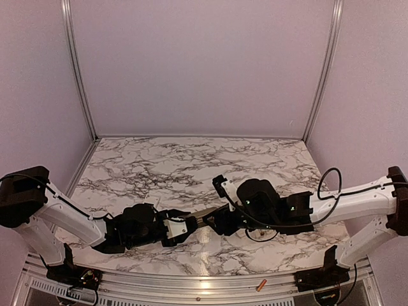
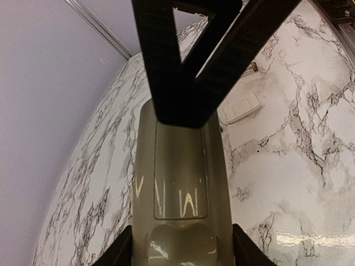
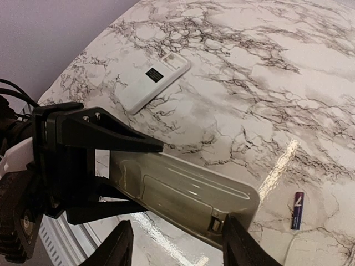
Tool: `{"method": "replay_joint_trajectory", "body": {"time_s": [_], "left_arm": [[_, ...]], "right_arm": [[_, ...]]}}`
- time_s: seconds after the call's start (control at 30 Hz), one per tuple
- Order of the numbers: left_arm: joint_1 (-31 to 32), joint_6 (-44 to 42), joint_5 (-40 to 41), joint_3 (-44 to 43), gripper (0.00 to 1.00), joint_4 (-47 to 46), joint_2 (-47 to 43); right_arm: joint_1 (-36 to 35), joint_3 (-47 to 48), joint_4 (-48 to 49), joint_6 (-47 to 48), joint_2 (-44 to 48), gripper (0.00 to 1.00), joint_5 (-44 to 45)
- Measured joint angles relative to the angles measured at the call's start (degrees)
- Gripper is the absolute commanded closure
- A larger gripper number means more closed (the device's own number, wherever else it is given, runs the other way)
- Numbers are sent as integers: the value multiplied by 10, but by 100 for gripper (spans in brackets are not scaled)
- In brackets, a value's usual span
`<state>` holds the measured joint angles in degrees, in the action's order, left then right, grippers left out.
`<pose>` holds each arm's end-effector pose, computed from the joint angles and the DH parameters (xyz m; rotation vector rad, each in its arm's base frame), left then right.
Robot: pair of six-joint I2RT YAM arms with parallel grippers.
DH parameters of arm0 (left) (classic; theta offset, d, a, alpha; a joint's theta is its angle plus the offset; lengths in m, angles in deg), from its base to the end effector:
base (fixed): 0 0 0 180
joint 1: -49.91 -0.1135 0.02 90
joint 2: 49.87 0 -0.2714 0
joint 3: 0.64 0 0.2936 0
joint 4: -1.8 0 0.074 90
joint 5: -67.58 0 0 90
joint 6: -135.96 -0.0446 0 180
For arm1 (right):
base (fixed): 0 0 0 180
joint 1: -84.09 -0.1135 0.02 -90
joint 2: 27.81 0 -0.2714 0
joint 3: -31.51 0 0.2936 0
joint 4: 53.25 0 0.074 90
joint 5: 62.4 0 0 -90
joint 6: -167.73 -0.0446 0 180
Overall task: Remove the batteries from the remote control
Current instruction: Remove the battery cover from the remote control.
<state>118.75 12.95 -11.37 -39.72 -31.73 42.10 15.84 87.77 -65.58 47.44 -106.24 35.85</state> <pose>0.1226 -0.2931 0.1116 1.3965 1.3021 -0.2399 0.1300 0.3086 0.2017 -0.6612 2.1890 0.8035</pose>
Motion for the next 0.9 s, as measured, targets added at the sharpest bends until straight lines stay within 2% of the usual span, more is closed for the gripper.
{"method": "replay_joint_trajectory", "body": {"time_s": [0.9], "left_arm": [[-2,10,20,-10,100,30,4]], "right_arm": [[-3,22,30,-56,-82,48,67]]}}
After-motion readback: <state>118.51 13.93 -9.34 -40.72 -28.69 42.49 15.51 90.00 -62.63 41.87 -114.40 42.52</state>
